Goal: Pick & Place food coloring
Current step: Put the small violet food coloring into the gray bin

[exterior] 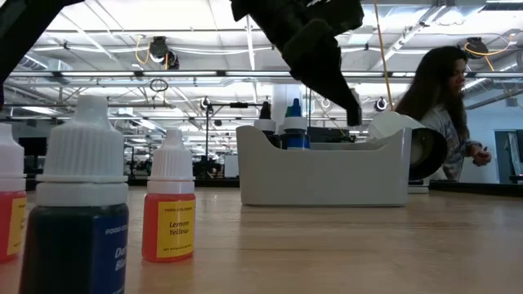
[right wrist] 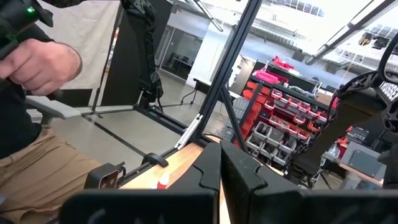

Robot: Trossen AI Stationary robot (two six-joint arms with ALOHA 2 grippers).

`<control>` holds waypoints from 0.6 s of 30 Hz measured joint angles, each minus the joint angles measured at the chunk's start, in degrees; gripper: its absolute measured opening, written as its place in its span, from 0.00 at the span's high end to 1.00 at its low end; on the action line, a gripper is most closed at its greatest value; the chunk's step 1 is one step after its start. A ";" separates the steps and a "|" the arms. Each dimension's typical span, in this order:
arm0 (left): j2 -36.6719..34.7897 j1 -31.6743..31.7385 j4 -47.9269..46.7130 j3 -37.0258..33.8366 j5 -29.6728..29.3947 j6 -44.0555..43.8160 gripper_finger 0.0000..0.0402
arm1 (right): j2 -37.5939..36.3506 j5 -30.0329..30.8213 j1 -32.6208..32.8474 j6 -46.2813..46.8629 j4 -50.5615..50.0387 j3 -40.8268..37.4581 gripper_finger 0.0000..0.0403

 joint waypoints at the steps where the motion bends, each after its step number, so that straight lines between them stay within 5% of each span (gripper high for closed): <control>1: 0.00 0.00 0.68 0.00 0.01 0.45 0.81 | 0.00 -0.01 0.00 0.00 -0.02 0.00 1.00; 18: 6.45 1.77 4.10 -0.13 3.02 1.73 0.81 | 0.00 -0.01 0.00 -0.22 -0.16 -0.04 1.00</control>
